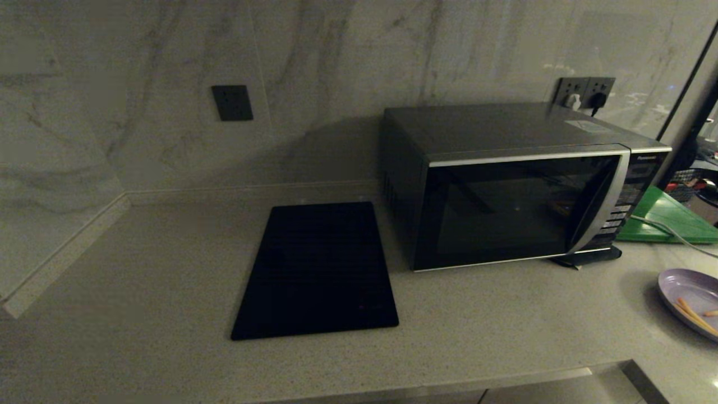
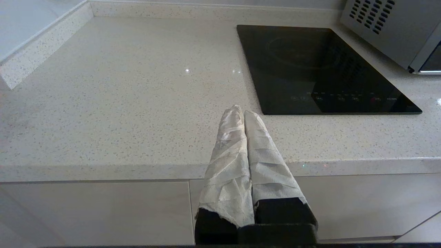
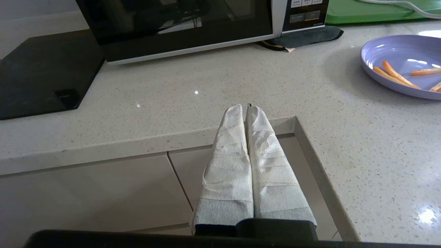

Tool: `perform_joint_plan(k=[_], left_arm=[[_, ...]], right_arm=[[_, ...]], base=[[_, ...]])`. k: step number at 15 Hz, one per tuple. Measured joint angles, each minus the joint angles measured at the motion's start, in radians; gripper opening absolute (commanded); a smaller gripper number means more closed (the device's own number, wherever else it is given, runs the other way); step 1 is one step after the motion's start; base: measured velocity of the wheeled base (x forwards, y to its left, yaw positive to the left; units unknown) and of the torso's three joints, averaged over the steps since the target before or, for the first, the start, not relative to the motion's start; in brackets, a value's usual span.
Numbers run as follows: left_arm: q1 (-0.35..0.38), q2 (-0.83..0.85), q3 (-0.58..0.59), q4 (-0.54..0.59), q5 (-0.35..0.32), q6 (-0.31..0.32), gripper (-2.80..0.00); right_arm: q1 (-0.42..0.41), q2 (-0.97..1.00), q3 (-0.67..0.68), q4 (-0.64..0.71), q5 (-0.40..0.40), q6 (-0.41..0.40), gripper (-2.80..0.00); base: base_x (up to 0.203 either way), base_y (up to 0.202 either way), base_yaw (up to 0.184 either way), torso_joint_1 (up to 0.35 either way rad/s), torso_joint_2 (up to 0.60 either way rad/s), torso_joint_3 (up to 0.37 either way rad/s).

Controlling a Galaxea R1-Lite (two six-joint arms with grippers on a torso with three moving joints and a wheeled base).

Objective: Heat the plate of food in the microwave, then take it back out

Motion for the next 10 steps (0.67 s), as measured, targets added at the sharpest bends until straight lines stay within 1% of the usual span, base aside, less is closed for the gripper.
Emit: perform_joint_plan(k=[10], left_arm=[[0.0,0.0,0.0,0.0,0.001,0.0,-2.8]], right_arm=[[0.0,0.0,0.0,0.001,0.0,0.0,-2.8]], base=[[0.0,0.0,0.0,0.0,0.0,0.0]])
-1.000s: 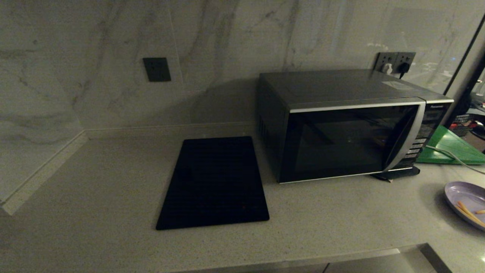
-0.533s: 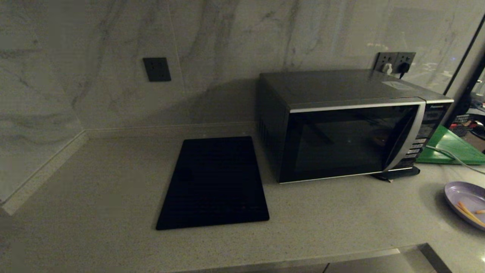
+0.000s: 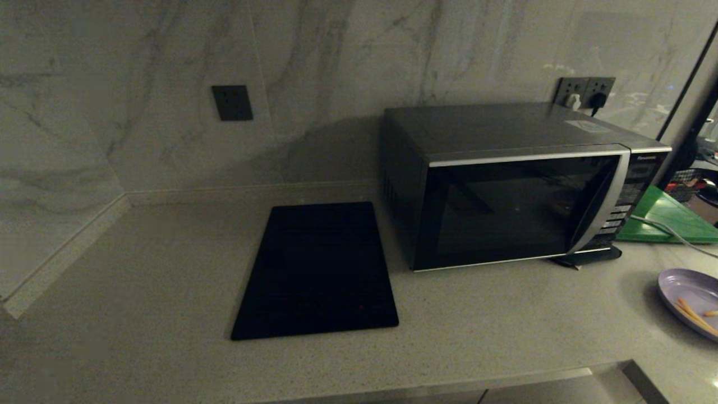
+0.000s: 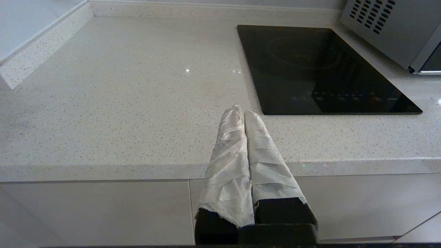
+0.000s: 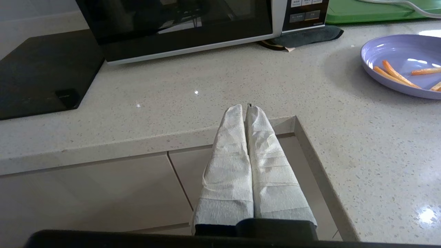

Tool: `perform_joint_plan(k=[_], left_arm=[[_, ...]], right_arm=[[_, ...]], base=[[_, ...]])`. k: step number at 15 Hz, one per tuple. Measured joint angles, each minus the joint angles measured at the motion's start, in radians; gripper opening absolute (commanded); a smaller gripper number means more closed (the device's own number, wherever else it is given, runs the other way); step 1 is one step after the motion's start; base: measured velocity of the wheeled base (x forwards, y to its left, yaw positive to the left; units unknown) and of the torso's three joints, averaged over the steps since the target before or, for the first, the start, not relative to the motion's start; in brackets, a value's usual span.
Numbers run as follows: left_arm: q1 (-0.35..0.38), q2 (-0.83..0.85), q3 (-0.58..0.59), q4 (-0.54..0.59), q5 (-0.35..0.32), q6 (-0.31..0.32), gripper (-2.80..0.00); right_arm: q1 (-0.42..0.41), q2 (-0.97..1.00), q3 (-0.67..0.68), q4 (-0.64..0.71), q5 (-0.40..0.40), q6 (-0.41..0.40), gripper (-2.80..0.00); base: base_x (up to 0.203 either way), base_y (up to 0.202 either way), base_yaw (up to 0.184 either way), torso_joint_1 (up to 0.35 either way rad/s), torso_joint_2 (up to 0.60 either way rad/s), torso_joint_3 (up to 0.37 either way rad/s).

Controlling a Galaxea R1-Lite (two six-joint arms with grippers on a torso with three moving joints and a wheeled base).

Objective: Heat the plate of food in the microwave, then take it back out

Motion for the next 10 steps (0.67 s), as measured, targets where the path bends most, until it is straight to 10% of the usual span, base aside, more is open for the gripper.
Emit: perform_joint_plan(k=[10], left_arm=[[0.0,0.0,0.0,0.0,-0.001,0.0,-2.8]], right_arm=[[0.0,0.0,0.0,0.0,0.001,0.0,-2.8]], base=[[0.0,0.0,0.0,0.0,0.0,0.0]])
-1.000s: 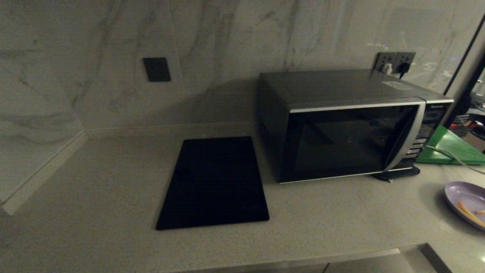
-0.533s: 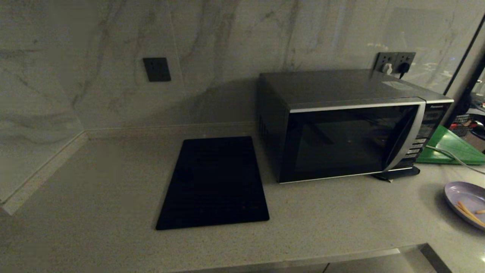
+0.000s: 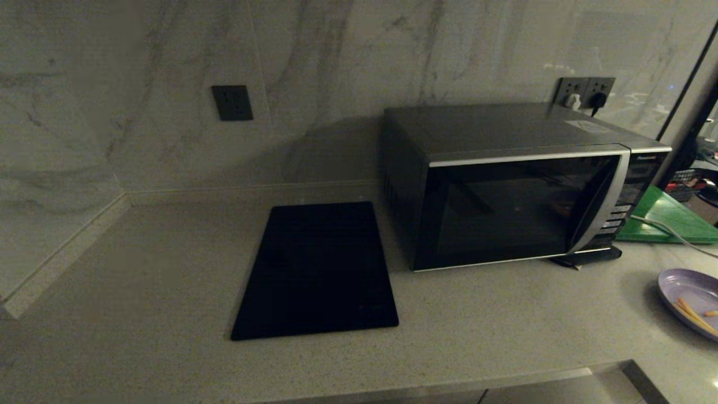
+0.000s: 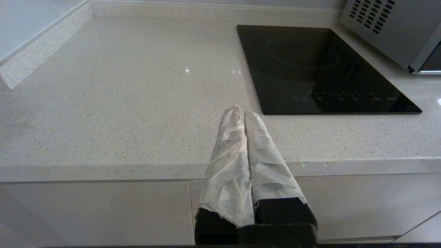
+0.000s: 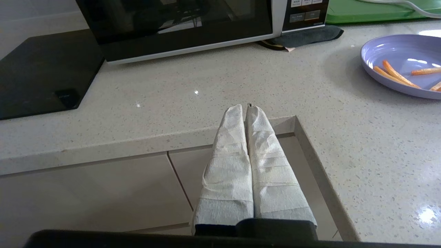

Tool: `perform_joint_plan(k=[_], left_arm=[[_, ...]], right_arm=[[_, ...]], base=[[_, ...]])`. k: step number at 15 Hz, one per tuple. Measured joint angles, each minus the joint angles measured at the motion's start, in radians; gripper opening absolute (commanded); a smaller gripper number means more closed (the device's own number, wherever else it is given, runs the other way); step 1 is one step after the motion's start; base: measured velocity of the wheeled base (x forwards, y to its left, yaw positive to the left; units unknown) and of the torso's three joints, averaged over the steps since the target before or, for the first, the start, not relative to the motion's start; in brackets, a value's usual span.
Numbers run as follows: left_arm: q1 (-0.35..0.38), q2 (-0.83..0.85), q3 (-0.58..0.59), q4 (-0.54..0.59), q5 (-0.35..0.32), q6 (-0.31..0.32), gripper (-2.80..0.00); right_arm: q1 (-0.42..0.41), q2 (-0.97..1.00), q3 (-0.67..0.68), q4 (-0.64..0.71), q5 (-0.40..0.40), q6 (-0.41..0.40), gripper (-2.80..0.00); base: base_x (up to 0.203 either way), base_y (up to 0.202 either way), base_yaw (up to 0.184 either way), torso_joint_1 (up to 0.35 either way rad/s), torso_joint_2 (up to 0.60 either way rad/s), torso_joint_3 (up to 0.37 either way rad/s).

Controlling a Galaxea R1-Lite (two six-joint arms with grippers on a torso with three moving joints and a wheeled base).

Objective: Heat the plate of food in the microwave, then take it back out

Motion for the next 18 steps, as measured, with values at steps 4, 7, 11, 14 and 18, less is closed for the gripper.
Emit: perform_joint_plan(k=[4,7,11,14,18], left_arm=[[0.0,0.0,0.0,0.0,0.0,0.0,-2.8],[0.0,0.0,0.0,0.0,0.0,0.0,-2.8],[0.0,0.0,0.0,0.0,0.001,0.001,-2.8],[0.0,0.0,0.0,-0.003,0.003,0.004,-2.8],[0.0,0.0,0.0,0.002,0.002,0.006,-2.8]], right_arm=[[0.0,0.0,0.0,0.0,0.0,0.0,-2.8],[0.0,0.0,0.0,0.0,0.0,0.0,-2.8],[0.0,0.0,0.0,0.001,-0.001,0.001,-2.8],[0.0,0.0,0.0,-0.009,-0.002,-0.001,-2.8],[0.0,0.0,0.0,0.006,-0.002,0.002,-2.8]], base=[[0.0,0.0,0.0,0.0,0.0,0.0],[0.0,0.0,0.0,0.0,0.0,0.0],[0.0,0.0,0.0,0.0,0.0,0.0],[0.0,0.0,0.0,0.0,0.0,0.0],[0.0,0.0,0.0,0.0,0.0,0.0]])
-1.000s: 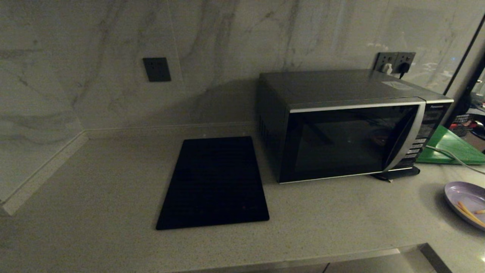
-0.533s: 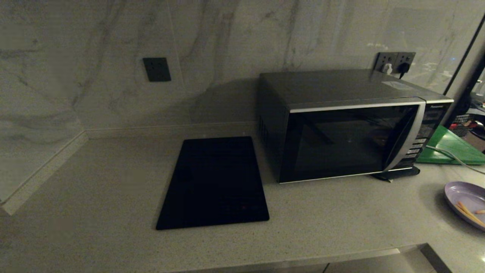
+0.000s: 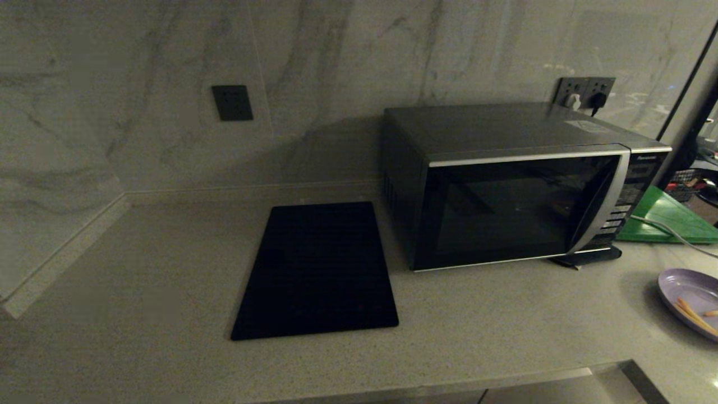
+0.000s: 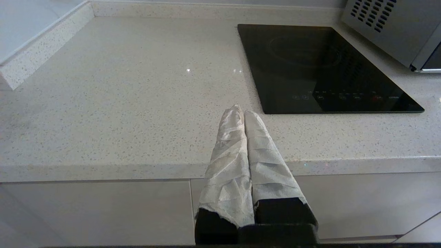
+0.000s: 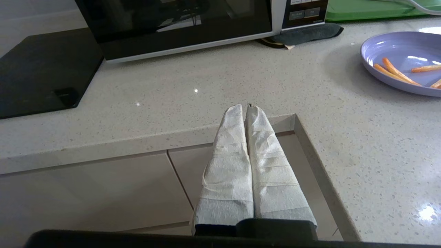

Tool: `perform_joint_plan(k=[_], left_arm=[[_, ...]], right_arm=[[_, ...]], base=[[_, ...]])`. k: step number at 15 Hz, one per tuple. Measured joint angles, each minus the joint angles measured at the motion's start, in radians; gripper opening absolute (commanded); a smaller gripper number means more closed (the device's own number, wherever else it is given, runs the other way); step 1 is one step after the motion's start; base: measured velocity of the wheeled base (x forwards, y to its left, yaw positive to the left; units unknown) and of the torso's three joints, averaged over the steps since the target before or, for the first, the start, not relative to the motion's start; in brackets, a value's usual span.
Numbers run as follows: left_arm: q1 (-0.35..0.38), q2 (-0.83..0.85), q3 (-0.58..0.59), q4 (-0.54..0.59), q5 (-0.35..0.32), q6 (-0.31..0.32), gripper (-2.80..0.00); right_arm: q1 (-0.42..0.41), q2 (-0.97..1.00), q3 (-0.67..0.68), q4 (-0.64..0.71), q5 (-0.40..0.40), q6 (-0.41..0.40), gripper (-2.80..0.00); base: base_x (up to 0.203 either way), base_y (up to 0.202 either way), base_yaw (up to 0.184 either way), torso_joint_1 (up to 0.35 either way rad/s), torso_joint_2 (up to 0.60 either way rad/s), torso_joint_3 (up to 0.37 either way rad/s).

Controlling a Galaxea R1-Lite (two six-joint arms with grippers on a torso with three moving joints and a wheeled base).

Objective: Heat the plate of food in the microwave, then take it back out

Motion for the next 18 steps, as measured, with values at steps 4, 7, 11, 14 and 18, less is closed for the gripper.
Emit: perform_joint_plan(k=[4,7,11,14,18], left_arm=[[0.0,0.0,0.0,0.0,0.0,-0.004,-2.8],[0.0,0.0,0.0,0.0,0.0,-0.005,-2.8],[0.0,0.0,0.0,0.0,0.0,-0.005,-2.8],[0.0,0.0,0.0,0.0,-0.001,-0.005,-2.8],[0.0,0.0,0.0,0.0,0.0,-0.005,-2.8]], right_arm=[[0.0,0.004,0.0,0.003,0.001,-0.001,-2.8],[0.0,0.002,0.0,0.001,0.0,0.0,-2.8],[0.0,0.001,0.0,0.0,0.0,0.001,-2.8],[0.0,0.001,0.0,0.0,0.0,0.0,-2.8],[0.0,0.001,0.0,0.0,0.0,0.0,-2.8]], base=[[0.0,0.0,0.0,0.0,0.0,0.0],[0.0,0.0,0.0,0.0,0.0,0.0],[0.0,0.0,0.0,0.0,0.0,0.0],[0.0,0.0,0.0,0.0,0.0,0.0],[0.0,0.0,0.0,0.0,0.0,0.0]])
